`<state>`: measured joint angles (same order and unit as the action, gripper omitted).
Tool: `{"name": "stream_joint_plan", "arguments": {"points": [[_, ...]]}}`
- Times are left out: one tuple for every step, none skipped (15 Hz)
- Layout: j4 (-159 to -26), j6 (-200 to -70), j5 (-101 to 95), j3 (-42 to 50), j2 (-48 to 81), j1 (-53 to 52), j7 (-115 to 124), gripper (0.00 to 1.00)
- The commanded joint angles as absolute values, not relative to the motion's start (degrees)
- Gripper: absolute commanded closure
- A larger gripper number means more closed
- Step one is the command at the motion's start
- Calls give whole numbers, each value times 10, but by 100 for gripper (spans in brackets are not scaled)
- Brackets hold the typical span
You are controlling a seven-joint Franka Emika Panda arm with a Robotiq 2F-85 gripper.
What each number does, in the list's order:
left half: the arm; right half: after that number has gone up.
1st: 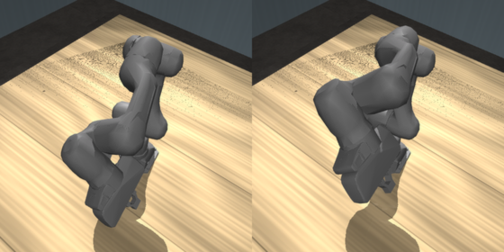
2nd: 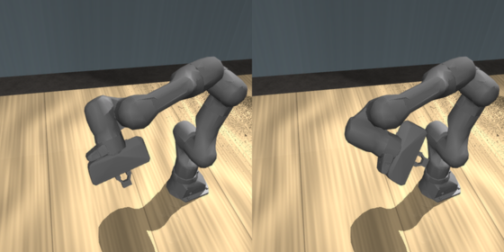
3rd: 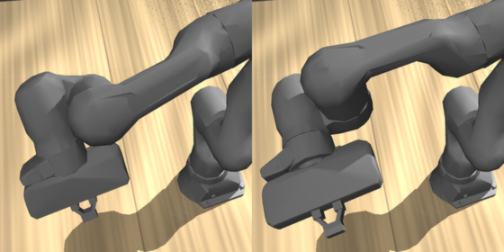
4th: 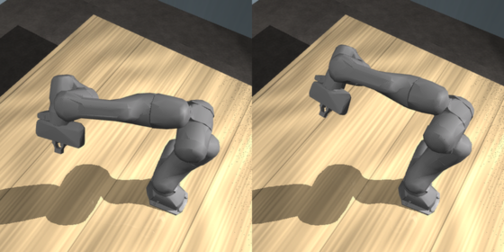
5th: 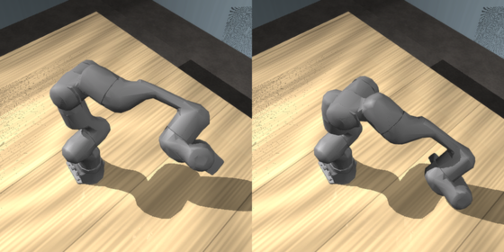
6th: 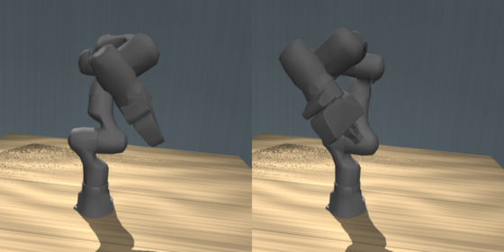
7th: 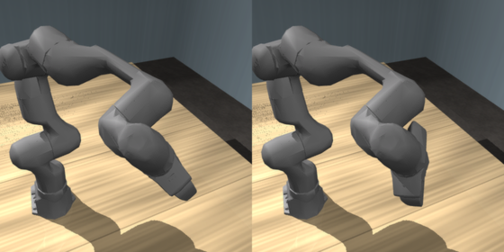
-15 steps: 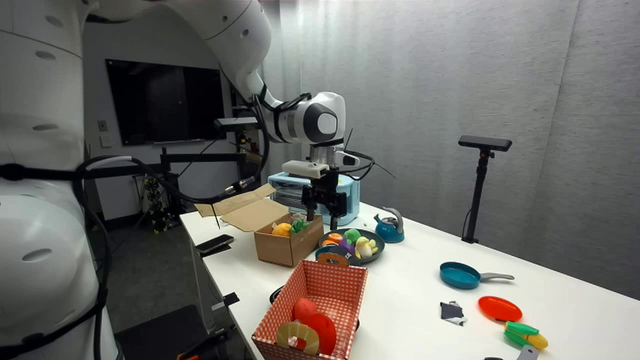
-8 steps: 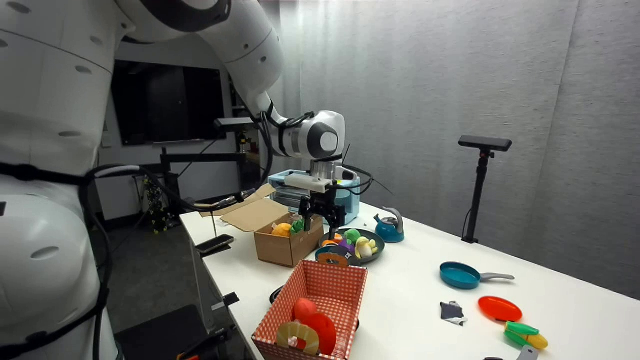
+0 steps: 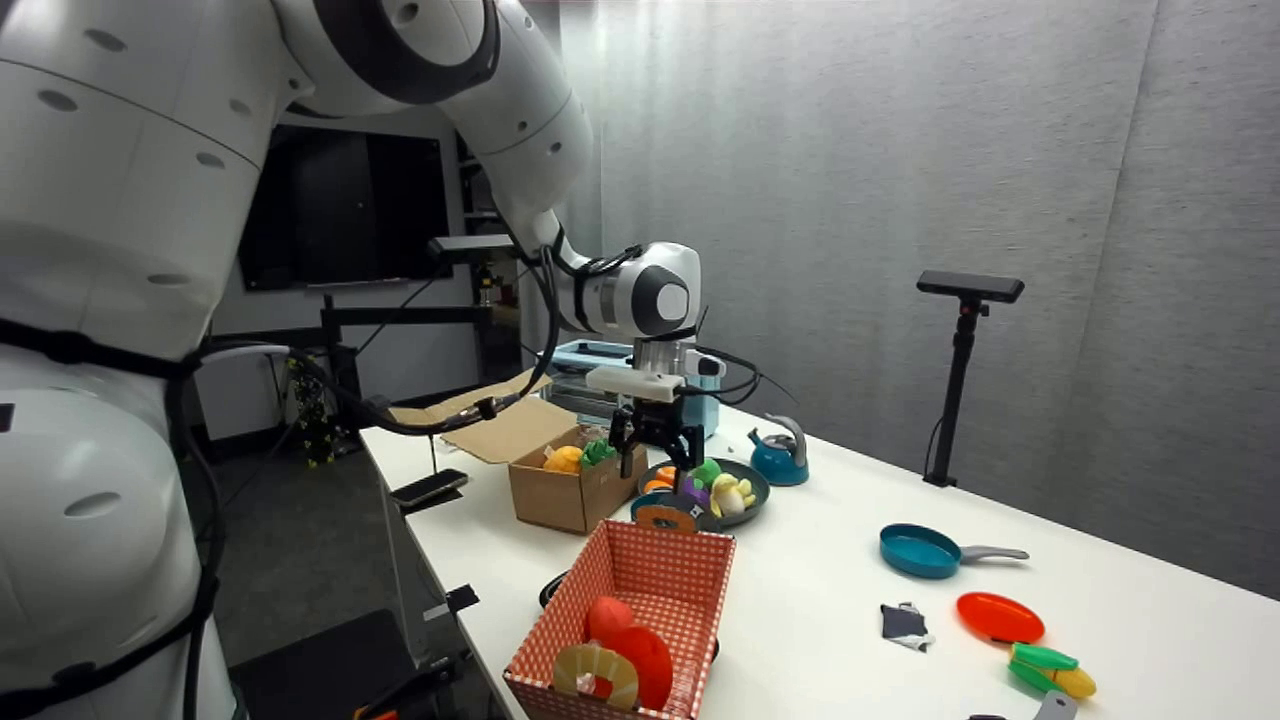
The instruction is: Pick up the lid
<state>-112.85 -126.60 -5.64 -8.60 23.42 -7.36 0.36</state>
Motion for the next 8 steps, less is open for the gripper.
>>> {"name": "stream_joint_plan", "arguments": {"points": [[-1100, -1274, -72, -72, 268, -84, -14, 0], [-1096, -1274, -73, -72, 274, -85, -16, 0], [-1093, -1274, -78, -71, 280, -88, -16, 0], [-1088, -1273, -80, -72, 286, -90, -18, 0], [-1083, -1273, -83, -73, 293, -92, -21, 0], [-1078, -1273, -85, -74, 299, -95, -23, 0], [-1073, -1272, -87, -74, 305, -97, -26, 0], [-1066, -1272, -90, -74, 311, -100, -30, 0]]}}
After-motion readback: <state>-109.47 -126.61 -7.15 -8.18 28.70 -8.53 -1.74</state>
